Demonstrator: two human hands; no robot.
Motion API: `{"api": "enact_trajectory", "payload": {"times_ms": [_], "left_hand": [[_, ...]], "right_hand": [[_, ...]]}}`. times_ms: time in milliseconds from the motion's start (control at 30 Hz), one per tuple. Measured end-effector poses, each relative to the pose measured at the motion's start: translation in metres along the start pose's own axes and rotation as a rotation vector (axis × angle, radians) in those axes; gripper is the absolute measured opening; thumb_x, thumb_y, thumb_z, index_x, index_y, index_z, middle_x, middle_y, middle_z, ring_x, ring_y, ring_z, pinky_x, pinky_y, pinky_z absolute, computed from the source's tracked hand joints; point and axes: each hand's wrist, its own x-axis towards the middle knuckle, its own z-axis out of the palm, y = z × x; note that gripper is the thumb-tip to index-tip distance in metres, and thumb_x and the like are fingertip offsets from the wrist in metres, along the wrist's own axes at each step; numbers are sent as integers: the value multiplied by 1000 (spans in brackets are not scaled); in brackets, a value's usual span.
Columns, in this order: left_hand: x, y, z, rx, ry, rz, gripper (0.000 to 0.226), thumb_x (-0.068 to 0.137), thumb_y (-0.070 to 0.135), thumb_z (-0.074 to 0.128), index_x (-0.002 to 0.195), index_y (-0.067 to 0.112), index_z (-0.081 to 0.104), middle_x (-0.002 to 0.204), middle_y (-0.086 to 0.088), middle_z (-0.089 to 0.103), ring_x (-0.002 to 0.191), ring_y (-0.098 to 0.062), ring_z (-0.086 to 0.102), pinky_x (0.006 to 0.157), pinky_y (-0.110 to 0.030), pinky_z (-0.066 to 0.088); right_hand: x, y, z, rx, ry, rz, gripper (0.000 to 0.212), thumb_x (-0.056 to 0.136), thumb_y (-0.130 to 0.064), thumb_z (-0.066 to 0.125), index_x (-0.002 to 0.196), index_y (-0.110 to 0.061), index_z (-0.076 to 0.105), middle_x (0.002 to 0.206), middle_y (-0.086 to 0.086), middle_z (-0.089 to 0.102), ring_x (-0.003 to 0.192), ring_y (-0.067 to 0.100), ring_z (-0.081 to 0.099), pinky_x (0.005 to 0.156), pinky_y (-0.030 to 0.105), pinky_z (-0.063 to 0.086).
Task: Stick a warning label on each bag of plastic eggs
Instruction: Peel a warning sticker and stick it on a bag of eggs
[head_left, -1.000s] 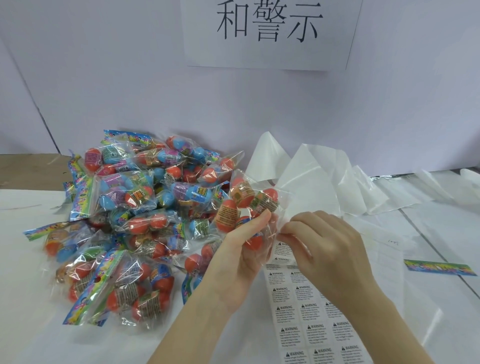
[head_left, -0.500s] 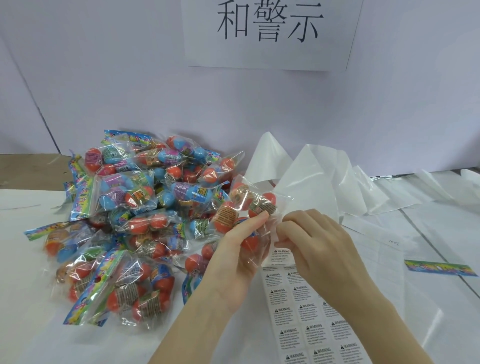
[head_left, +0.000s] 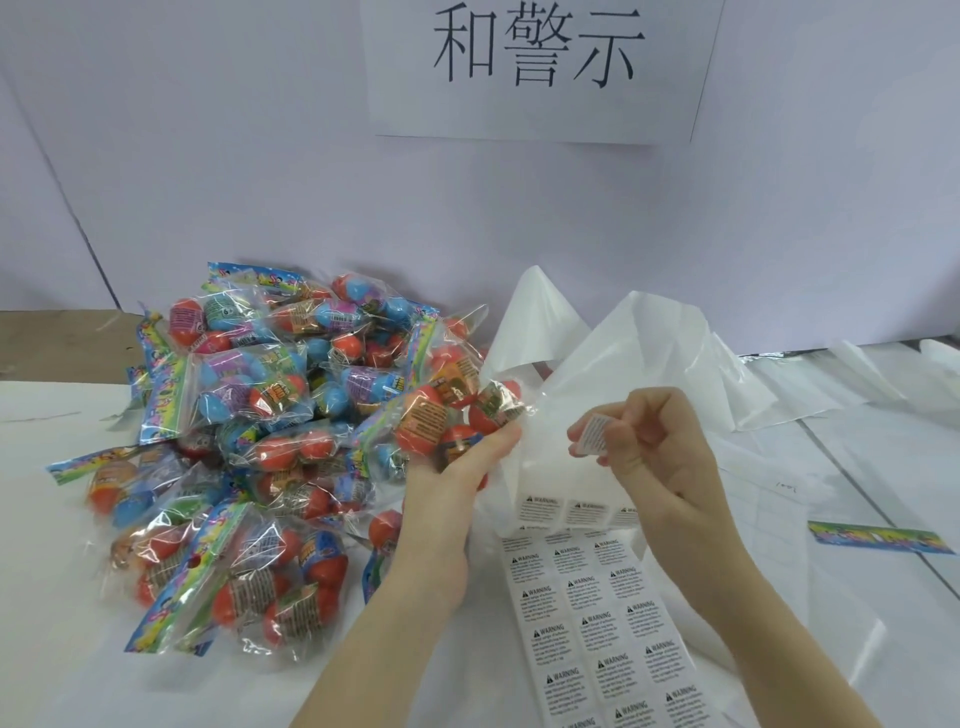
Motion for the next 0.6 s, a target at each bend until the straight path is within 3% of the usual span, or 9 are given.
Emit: {"api": "enact_trajectory", "payload": {"times_ms": [67,133,167,267,400,600], "left_hand": [[0,1,1,42,58,75,32,66,21,77,94,15,63,61,12,62,47,-29,43,73,-63,44],[0,4,0,40,57,118,33,62,25,76,90,14,62,62,7,56,48,-23,39,47,-42,44],[0,5,-1,29,35,130,31,63,25,74,88,13,61,64,5,56,49,-20,40,42,-30,38],[-1,8,-3,-59,-78,160,32,59,24,69,85,9,58,64,2,60,52,-11,54,43,-20,44],[-2,10,-4,-87,-243,172,27,62,26,65,82,8,59,57,1,56,49,-9,51,45,-18,43],[0,12,-6,-4,-257,154,22,58,24,67,73,9,61,54,0,57,44,-9,48,42,-18,42]], "right_hand": [[3,-1,-2,114,13,36,7,85,-23,52,80,-22,47,78,-7,66,75,11,63,71,15,45],[4,-2,-3,187,45,64,19,86,-21,61,79,-14,46,72,-8,66,67,9,64,65,14,46],[5,-3,-3,211,73,80,20,84,-22,63,78,-13,46,68,-8,66,64,8,64,62,14,46],[6,-5,-4,249,126,115,17,73,-27,60,76,-14,49,59,-6,62,56,8,60,59,13,46],[7,-5,-5,294,140,129,17,69,-29,64,75,-16,54,58,-6,58,54,7,55,58,13,46],[7,-2,-6,308,151,99,12,73,-24,59,81,-16,61,65,-10,63,56,6,56,59,14,46]]}}
